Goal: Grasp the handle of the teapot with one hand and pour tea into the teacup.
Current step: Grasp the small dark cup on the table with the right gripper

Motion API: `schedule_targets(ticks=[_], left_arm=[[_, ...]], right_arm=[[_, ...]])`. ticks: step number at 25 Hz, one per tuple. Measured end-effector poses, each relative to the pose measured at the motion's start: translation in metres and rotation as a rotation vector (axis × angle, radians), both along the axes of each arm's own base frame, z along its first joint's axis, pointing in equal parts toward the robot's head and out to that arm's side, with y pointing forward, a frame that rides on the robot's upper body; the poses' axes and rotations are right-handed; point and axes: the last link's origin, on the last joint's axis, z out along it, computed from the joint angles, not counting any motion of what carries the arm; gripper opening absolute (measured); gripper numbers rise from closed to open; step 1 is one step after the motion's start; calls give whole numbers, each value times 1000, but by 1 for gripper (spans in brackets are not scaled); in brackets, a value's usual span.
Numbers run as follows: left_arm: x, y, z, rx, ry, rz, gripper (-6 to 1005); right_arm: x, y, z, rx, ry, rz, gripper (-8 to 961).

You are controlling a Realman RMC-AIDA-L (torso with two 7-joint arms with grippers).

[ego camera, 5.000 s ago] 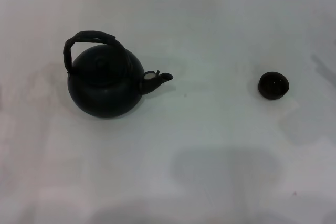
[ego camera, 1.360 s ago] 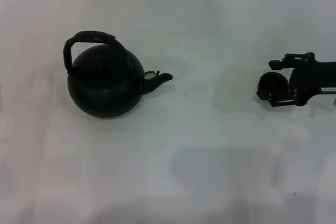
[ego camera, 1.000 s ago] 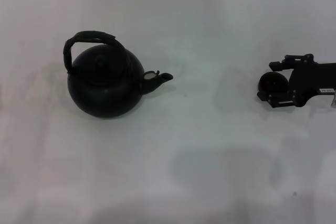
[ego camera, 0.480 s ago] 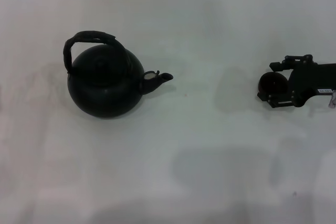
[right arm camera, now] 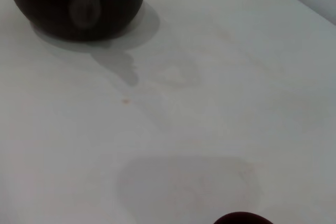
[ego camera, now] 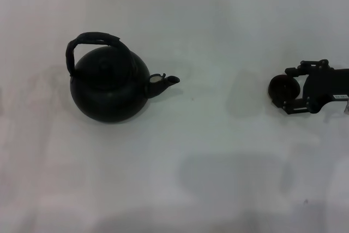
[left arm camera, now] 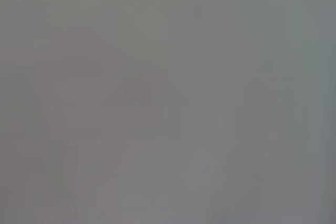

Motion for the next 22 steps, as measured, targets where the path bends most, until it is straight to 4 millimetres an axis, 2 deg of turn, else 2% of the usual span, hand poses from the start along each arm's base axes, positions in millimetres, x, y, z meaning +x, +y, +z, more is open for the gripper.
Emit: schedule_targets(ticks=[15, 20, 22], left_arm=[[1, 1, 0, 1, 0, -4, 438], [1, 1, 0, 1, 0, -4, 438], [1, 1, 0, 0, 0, -5, 438]], right_arm=[[2, 2, -2, 0, -22, 5, 816], [1, 2, -2, -1, -20, 7, 731], [0, 2, -2, -1, -15, 10, 731]])
